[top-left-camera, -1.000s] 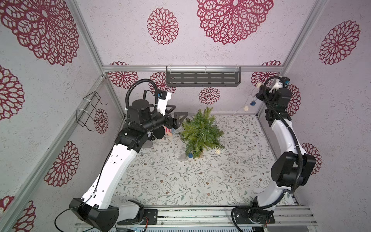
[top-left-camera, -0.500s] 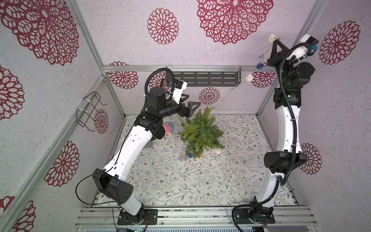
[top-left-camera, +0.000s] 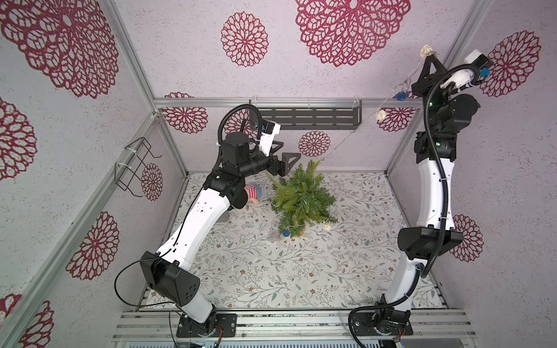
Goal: Remove string lights from the small christmas tree
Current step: Remove the light string from the Christmas tree.
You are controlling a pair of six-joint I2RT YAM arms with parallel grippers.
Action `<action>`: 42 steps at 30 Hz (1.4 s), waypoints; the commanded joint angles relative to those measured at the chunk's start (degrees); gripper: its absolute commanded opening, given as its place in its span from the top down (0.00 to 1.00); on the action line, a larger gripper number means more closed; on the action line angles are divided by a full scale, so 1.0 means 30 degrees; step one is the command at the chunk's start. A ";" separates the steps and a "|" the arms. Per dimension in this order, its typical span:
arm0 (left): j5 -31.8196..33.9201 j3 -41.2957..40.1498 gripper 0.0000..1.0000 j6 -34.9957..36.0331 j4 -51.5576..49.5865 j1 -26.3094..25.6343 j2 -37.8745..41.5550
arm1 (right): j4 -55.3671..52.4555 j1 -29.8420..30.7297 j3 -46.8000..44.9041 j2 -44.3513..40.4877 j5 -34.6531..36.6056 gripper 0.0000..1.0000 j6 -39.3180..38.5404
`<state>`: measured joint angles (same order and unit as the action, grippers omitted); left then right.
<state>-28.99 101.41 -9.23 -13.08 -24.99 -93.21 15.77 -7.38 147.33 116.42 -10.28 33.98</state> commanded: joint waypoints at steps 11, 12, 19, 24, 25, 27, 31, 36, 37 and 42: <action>0.1041 -0.2711 0.07 -0.0368 0.0266 0.0391 0.2411 | -0.0443 -0.0205 -0.0006 -0.2311 0.1230 1.00 -0.3114; 0.1080 -0.2904 0.07 -0.0461 0.0223 0.0500 0.2623 | -0.0491 -0.0233 -0.0338 -0.2544 0.1328 1.00 -0.3356; 0.1300 -0.4079 0.07 -0.0893 -0.0257 0.0948 0.3770 | -0.1037 -0.0666 -0.2539 -0.4149 0.1786 1.00 -0.4392; 0.1230 -0.5117 0.07 -0.1082 -0.0356 0.0948 0.4286 | -0.1589 -0.1008 -0.3685 -0.5125 0.1991 1.00 -0.5025; 0.1270 -0.5295 0.07 -0.1097 -0.0332 0.0959 0.4397 | -0.1721 -0.1081 -0.3820 -0.5278 0.2018 1.00 -0.5160; 0.1314 -0.5613 0.06 -0.1198 -0.0355 0.1025 0.4570 | -0.1814 -0.1230 -0.4102 -0.5663 0.2109 1.00 -0.5332; 0.1326 -0.6097 0.07 -0.1287 -0.0327 0.1086 0.4753 | -0.2186 -0.1379 -0.4442 -0.6117 0.2062 1.00 -0.5564; 0.1549 -0.6432 0.07 -0.1488 -0.0327 0.1296 0.5081 | -0.2482 -0.1511 -0.5116 -0.6771 0.2391 1.00 -0.6084; 0.1549 -0.6466 0.07 -0.1534 -0.0349 0.1368 0.5112 | -0.2640 -0.1521 -0.5134 -0.6828 0.2460 1.00 -0.6160; 0.1538 -0.6727 0.07 -0.1740 -0.0444 0.1814 0.5258 | -0.3362 -0.1577 -0.5534 -0.7379 0.2828 1.00 -0.6888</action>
<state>-24.71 81.95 -13.74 -14.46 -20.60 -78.87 5.23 -11.70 130.67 97.86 -3.88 16.01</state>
